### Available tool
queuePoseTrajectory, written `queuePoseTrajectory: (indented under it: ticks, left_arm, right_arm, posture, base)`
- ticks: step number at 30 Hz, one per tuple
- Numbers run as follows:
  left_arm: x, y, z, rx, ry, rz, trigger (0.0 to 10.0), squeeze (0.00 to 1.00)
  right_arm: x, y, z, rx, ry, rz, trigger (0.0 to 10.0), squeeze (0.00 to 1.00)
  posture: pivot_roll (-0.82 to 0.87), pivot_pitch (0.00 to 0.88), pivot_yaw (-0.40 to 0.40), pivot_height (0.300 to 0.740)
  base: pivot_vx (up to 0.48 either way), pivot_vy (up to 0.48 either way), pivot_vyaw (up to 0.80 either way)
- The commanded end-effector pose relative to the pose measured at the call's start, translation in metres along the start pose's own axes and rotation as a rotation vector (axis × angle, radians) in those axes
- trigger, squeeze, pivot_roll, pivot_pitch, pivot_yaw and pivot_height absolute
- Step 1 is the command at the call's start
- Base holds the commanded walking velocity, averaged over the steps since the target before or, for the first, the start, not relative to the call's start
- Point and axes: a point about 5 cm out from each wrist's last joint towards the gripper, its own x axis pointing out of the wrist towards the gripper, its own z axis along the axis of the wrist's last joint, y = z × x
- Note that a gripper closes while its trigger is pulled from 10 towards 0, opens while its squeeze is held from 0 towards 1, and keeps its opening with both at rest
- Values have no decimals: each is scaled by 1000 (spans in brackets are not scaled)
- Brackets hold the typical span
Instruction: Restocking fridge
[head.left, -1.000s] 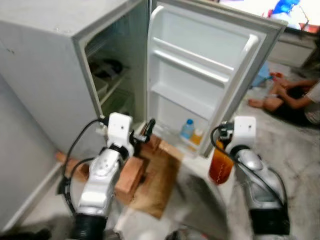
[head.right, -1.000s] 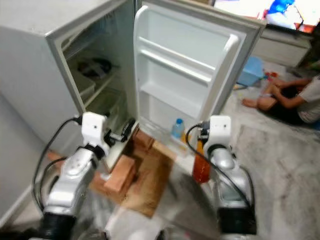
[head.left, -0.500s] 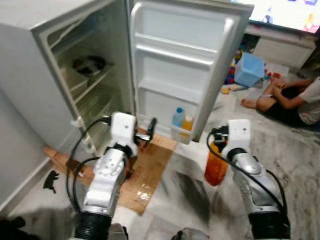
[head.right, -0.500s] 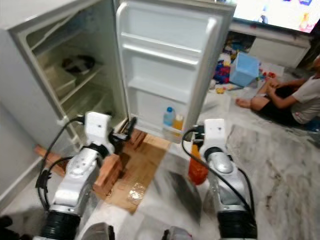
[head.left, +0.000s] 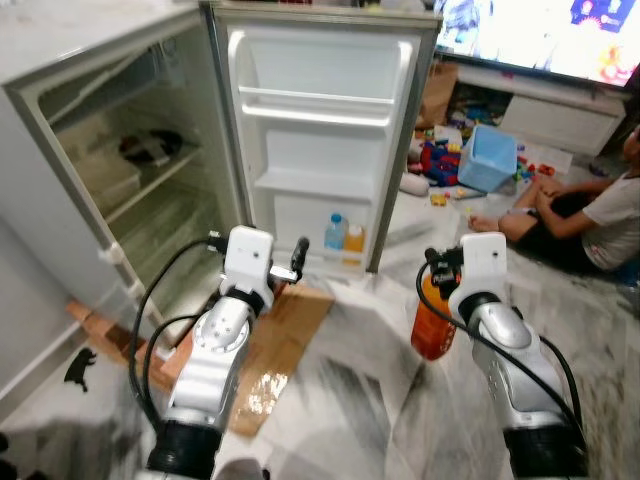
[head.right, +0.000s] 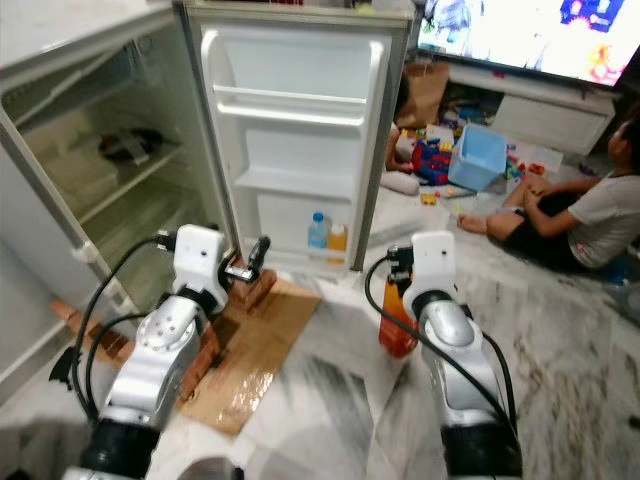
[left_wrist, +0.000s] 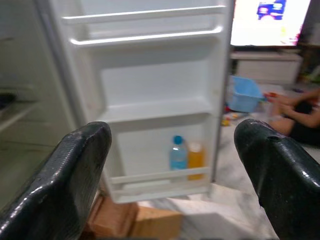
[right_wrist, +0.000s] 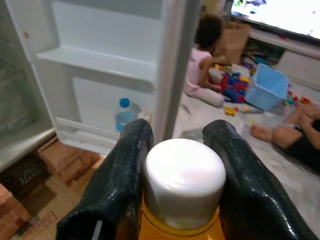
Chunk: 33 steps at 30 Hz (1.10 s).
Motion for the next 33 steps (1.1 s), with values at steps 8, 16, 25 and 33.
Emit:
queuePoseTrajectory:
  ticks: [8, 16, 25, 33]
  left_arm:
    - [4, 8, 0, 22, 6, 61, 10000, 0]
    - [4, 13, -3, 36, 16, 102, 10000, 0]
    - [5, 19, -5, 64, 30, 171, 10000, 0]
    - [5, 24, -8, 69, 49, 223, 10000, 0]
  right_arm:
    - [5, 13, 17, 2, -85, 70, 10000, 0]
    - [5, 15, 17, -13, -98, 89, 10000, 0]
    - [4, 17, 18, -7, -109, 101, 10000, 0]
    - [4, 18, 20, -27, -127, 117, 10000, 0]
  posture:
    - [31, 0, -52, 740]
    - [31, 0, -54, 740]
    - [28, 0, -56, 740]
    - [27, 0, -55, 740]
  base:
    - [480, 0, 0]
    - [480, 0, 0]
    - [480, 0, 0]
    - [480, 0, 0]
